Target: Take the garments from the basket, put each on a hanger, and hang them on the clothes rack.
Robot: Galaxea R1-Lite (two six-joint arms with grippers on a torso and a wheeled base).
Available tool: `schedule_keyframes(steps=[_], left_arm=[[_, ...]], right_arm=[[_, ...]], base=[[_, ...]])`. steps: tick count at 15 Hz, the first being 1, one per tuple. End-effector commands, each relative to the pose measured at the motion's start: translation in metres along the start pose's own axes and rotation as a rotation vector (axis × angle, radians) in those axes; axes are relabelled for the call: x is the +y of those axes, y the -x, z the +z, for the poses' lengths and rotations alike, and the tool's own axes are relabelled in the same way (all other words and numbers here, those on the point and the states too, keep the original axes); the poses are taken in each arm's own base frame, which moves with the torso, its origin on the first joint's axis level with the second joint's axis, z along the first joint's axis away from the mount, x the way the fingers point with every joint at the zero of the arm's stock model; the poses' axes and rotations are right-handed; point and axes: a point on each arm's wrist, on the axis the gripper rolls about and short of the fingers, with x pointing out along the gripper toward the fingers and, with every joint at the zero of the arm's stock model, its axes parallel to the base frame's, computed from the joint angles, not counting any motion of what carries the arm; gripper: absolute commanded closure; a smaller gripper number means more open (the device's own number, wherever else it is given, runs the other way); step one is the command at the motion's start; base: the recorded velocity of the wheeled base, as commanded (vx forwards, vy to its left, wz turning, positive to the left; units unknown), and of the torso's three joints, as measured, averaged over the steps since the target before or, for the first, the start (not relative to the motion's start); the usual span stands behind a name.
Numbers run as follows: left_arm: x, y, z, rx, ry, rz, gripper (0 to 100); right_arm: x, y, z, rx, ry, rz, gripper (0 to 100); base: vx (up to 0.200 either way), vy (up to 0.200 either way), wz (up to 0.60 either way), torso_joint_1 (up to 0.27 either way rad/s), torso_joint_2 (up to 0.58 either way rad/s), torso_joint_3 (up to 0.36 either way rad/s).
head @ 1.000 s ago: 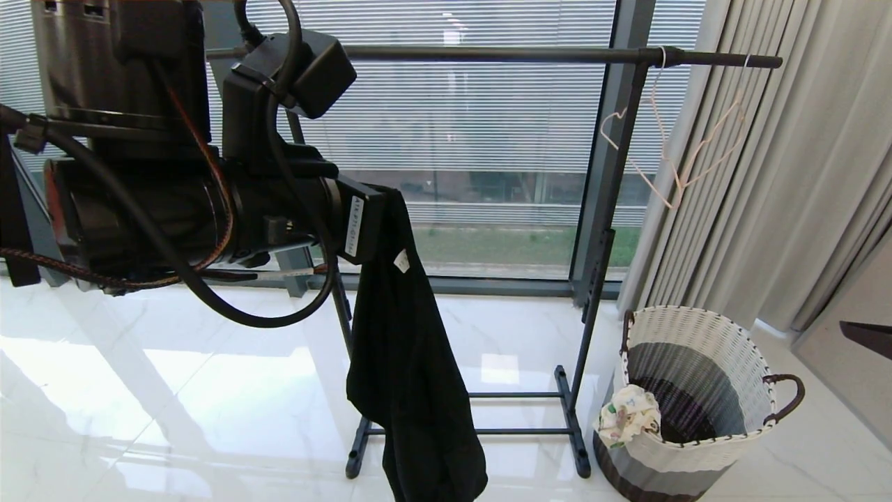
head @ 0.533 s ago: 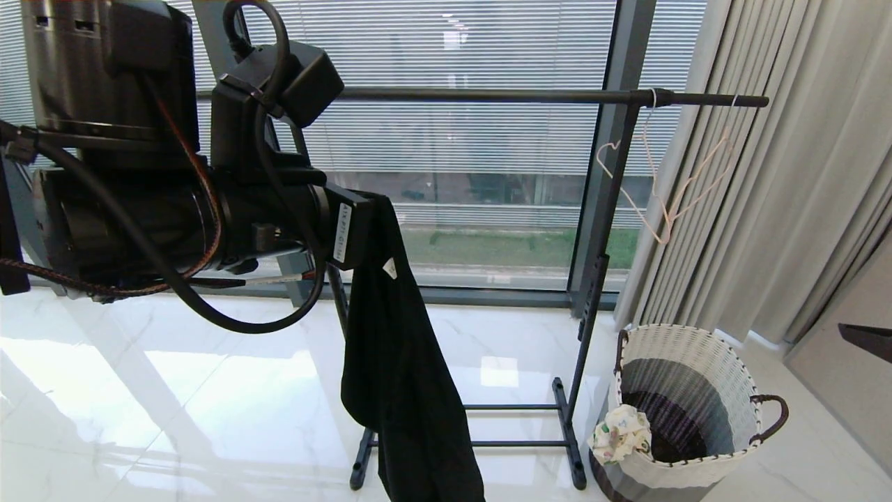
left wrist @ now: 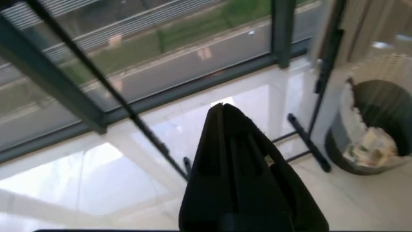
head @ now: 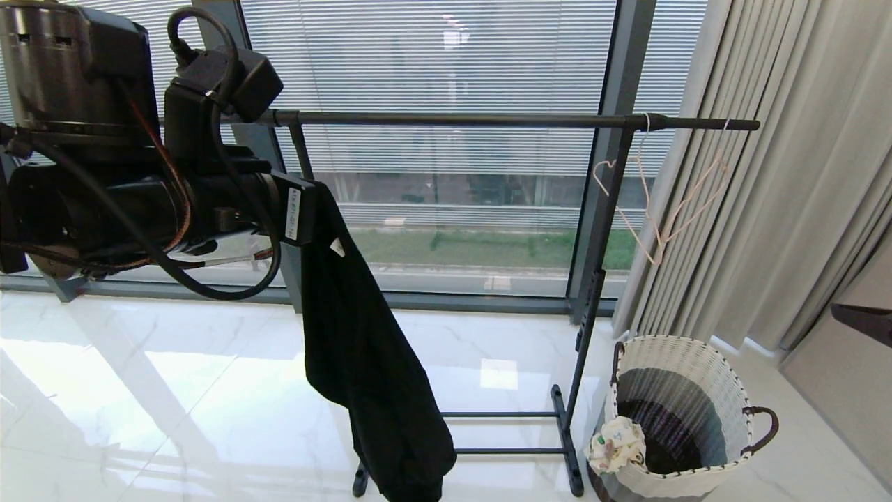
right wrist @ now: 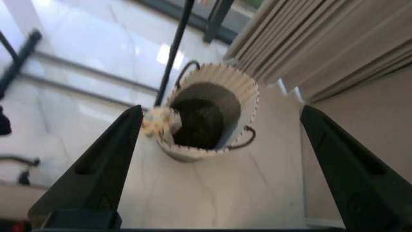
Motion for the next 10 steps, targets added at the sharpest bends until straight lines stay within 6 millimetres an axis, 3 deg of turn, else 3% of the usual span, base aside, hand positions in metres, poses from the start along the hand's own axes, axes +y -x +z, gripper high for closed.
schedule_keyframes(steps=[1,4,10], left_arm=[[0.005,0.001,0.0,0.005,0.004,0.055,100],[0.008,0.011,0.007,-0.05,0.017,0.083,100],[0.006,0.037,-0.011,-0.032,0.014,0.064,100]], right_arm=[[0.002,-0.014,0.001,0.005,-0.042,0.002,0],[-0.006,-0.033,0.005,-0.003,-0.103,-0.061,0],[-0.009,-0.041,0.008,-0.019,-0.113,-0.074,0]], base=[[0.0,0.0,0.0,0.0,0.0,0.0],[0.0,0.0,0.0,0.0,0.0,0.0],[0.2,0.0,0.0,0.006,0.0,0.0]])
